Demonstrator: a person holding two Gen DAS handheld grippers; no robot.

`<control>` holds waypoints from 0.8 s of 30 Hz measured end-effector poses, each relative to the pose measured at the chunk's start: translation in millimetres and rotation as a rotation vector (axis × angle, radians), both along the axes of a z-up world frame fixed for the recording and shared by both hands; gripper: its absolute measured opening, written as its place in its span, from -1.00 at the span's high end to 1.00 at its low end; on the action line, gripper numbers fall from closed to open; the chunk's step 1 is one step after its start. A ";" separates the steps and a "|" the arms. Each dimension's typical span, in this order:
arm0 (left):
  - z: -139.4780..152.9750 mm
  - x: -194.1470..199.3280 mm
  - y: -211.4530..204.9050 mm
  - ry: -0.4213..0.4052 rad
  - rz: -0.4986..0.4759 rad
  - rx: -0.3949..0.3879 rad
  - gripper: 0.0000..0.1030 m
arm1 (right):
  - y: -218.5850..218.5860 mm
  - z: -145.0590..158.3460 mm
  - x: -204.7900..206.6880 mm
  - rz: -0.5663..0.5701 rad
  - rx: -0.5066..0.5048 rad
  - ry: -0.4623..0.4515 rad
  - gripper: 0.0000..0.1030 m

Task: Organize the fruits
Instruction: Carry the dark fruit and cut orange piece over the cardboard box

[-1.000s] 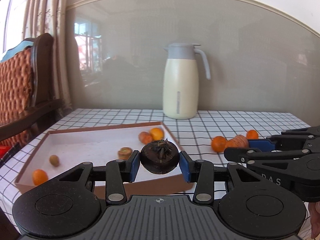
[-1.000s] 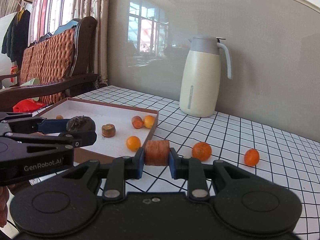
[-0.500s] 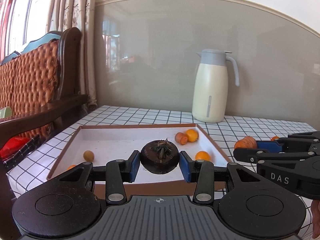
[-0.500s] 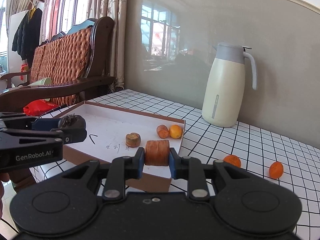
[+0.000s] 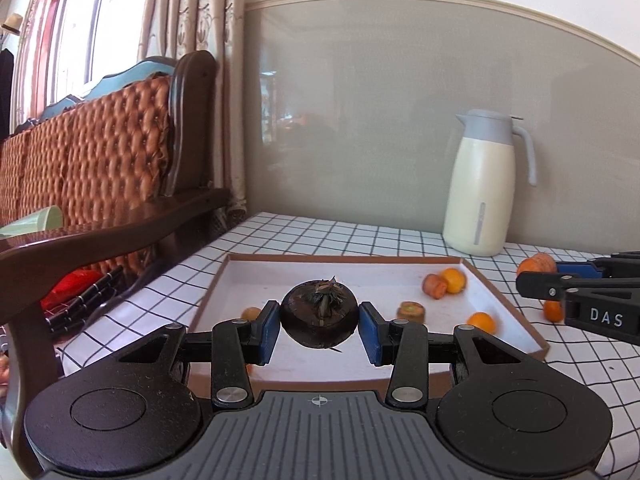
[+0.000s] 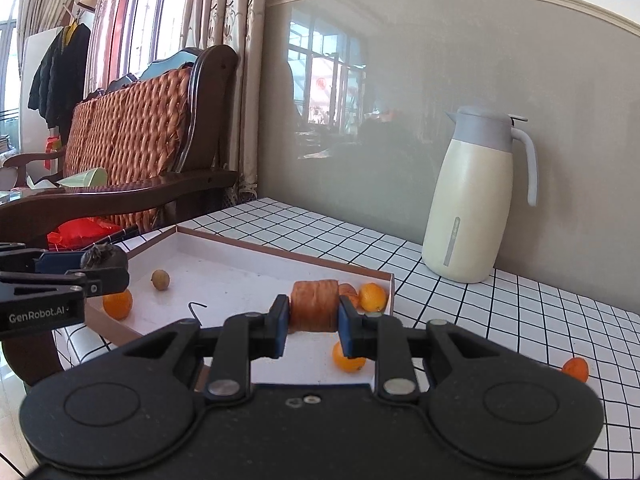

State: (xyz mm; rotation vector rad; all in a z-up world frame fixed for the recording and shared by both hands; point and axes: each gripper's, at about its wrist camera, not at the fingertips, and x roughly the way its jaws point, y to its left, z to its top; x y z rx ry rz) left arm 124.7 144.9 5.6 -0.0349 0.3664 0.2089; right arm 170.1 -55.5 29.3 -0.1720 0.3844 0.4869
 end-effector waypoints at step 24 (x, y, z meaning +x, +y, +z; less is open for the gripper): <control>-13.8 89.0 52.8 0.046 0.054 0.003 0.17 | 11.6 -16.4 81.8 -0.032 0.020 0.066 0.69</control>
